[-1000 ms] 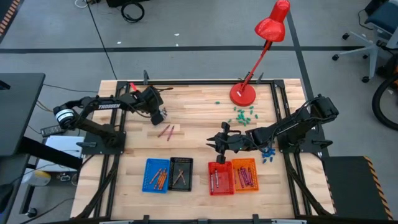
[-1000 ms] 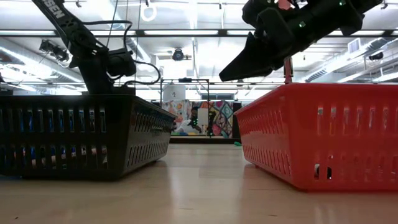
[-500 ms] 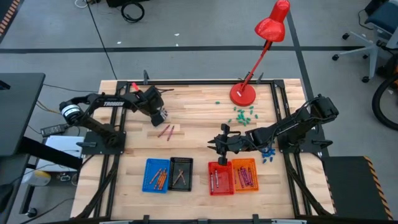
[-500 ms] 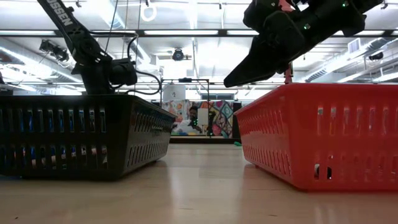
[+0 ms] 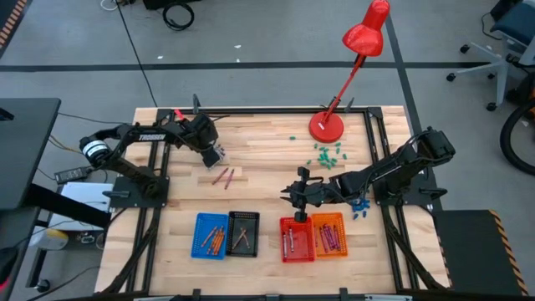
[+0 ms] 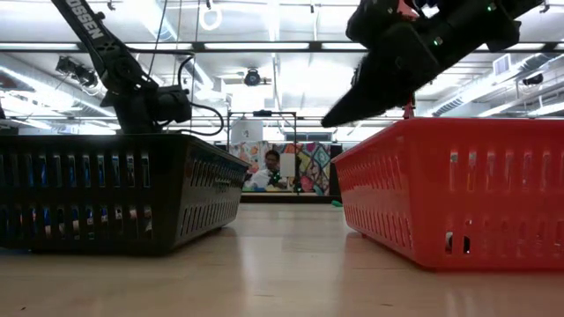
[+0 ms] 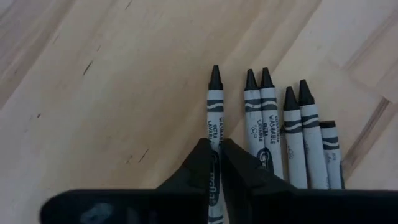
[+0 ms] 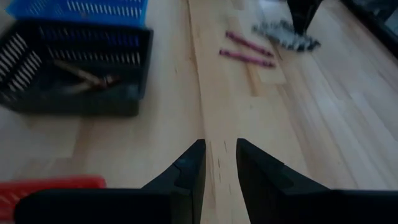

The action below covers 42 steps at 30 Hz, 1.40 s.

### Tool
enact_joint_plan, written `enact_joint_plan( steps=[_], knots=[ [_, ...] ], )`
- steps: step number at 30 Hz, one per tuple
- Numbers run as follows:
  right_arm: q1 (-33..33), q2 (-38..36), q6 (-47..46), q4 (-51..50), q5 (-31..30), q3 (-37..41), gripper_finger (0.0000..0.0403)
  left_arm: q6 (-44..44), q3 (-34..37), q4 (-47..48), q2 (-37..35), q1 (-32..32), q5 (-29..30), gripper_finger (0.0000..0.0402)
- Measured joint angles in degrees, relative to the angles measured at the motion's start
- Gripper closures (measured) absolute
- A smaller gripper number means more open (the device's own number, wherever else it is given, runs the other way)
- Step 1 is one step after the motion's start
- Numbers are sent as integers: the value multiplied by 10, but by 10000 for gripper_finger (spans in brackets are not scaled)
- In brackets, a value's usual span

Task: Sort crayons
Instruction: Put the black crayon into the red basket

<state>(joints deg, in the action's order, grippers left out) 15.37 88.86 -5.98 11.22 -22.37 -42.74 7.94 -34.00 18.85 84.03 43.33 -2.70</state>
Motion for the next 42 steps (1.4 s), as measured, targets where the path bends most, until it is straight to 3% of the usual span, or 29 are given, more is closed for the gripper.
enact_joint_plan(
  steps=[6, 14, 23, 30, 38, 42],
  knots=[
    [-22, 0, 1, -45, 0, 9, 309, -23, 0, -1, 0, -1, 0, 382],
    [-76, 0, 13, 11, 20, 38, 309, -28, 5, -18, -26, -2, 0, 374],
    [-84, 0, 46, 38, 60, 38, 309, -40, 5, -38, -64, -2, -28, 373],
    [-107, 0, 37, 128, 73, 38, 309, -97, 4, -154, -73, -31, -119, 373],
    [-134, 0, 31, 205, 39, 38, 306, -136, 3, -353, -74, -142, -119, 372],
    [-145, 0, 31, 252, 33, 38, 297, -133, 3, -428, -74, -205, -85, 372]
  ],
)
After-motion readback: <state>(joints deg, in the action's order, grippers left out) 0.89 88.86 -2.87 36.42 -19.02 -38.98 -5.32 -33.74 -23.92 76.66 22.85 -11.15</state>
